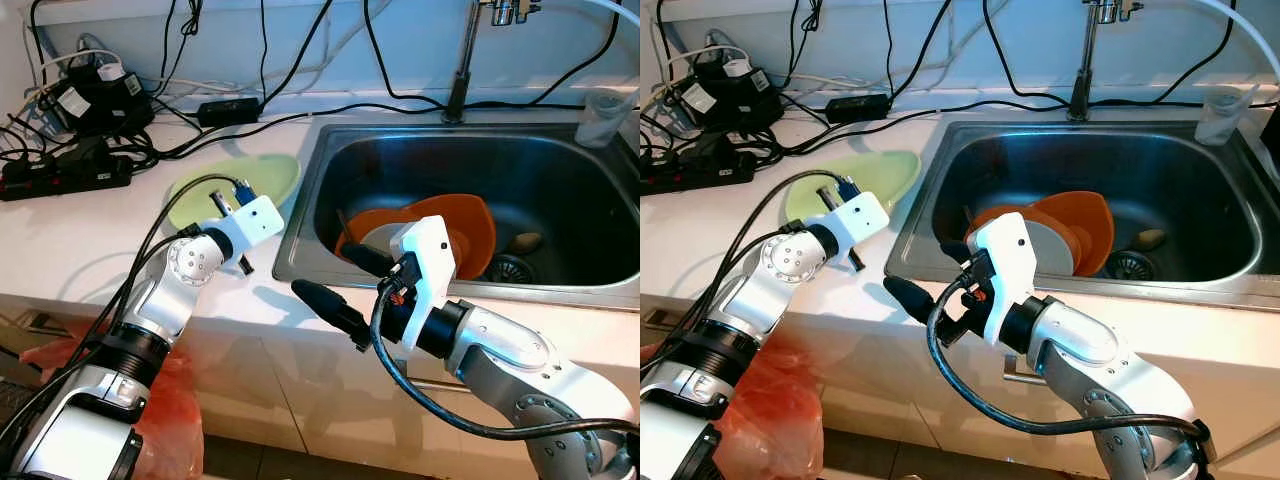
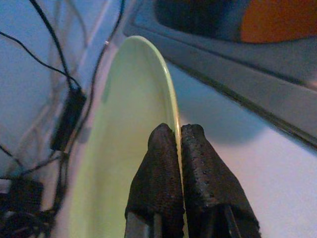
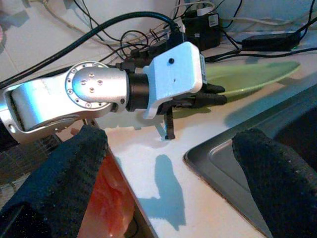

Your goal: Kitchen organization

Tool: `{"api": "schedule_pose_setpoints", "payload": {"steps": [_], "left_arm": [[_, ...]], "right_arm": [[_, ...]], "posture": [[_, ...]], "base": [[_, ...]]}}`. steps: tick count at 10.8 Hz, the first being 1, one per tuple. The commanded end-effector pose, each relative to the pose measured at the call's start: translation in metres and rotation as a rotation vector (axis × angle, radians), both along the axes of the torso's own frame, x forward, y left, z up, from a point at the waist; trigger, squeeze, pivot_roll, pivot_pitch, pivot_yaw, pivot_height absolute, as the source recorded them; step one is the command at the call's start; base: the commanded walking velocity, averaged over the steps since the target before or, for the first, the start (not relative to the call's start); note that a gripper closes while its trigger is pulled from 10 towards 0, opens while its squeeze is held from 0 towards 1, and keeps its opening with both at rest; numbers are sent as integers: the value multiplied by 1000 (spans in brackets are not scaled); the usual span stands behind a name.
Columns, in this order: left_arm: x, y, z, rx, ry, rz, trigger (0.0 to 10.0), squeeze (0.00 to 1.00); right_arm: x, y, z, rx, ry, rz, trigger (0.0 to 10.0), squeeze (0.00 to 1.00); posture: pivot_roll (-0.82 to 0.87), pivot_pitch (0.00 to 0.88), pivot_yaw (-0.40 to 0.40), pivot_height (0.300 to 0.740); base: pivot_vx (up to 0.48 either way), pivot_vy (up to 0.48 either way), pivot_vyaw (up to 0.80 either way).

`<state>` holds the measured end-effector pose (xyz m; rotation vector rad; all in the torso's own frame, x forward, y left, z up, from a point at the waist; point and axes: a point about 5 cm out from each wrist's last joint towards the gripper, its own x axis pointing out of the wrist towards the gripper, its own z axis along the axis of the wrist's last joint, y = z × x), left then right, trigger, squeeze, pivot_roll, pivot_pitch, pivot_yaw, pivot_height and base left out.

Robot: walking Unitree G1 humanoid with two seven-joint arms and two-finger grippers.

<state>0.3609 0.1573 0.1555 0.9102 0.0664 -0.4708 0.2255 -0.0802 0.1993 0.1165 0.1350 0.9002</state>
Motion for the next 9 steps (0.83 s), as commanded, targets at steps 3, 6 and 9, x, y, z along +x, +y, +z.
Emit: {"api": "schedule_pose_setpoints", "payload": {"steps": [3, 6, 9], "left_arm": [[3, 6, 13, 47, -125, 36, 0, 0], [5, -4, 36, 54, -320, 15, 0, 0], [5, -16, 45, 58, -403, -26, 0, 0]], "right_arm": [[0, 1, 3, 6, -20, 8, 10000, 0], [10, -5, 2, -23, -31, -65, 10000, 0], [14, -8, 1, -32, -34, -92, 10000, 0]], "posture": [[-73, 0, 133, 740], [-72, 0, 130, 740], [-79, 0, 135, 740]], "base": [[0, 0, 0], [0, 0, 0], [0, 0, 0]]}}
